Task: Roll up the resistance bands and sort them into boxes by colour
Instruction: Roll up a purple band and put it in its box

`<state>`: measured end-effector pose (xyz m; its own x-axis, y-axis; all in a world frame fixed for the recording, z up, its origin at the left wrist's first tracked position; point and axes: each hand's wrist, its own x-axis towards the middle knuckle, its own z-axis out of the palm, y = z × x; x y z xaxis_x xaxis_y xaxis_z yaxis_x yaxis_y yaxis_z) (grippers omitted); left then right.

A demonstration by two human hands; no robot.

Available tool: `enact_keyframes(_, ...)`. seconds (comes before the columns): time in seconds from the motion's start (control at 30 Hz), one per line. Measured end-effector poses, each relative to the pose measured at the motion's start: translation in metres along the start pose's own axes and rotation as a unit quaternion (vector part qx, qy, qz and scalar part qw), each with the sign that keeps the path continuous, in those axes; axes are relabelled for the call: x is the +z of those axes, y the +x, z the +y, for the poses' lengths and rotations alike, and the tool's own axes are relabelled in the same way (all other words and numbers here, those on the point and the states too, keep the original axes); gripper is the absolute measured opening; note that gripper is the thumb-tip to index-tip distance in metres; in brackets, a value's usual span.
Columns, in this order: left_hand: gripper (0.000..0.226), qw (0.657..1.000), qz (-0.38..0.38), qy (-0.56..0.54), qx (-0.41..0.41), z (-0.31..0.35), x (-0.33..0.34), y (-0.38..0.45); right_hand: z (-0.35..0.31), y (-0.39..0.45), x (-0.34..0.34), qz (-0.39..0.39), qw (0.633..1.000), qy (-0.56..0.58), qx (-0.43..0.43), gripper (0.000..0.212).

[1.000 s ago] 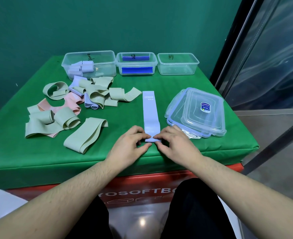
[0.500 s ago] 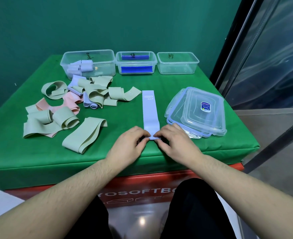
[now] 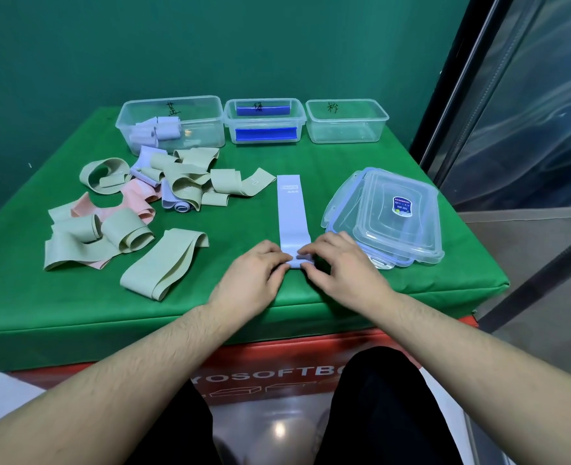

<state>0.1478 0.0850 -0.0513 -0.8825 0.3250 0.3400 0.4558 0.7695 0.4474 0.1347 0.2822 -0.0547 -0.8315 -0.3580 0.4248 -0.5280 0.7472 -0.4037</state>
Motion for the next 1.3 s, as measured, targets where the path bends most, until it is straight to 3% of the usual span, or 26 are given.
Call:
enact_keyframes(0.93, 0.025, 0.999, -0.004, 0.036, -0.013, 0.003, -0.001, 0.011, 0.003, 0.007, 0.004, -0.023, 0.999, -0.036, -0.003, 0.024)
enact_keyframes(1.3, 0.013, 0.999, 0.021, -0.002, 0.041, -0.003, -0.006, -0.012, -0.005, -0.014, 0.000, 0.002, 1.000, 0.001, -0.025, 0.020)
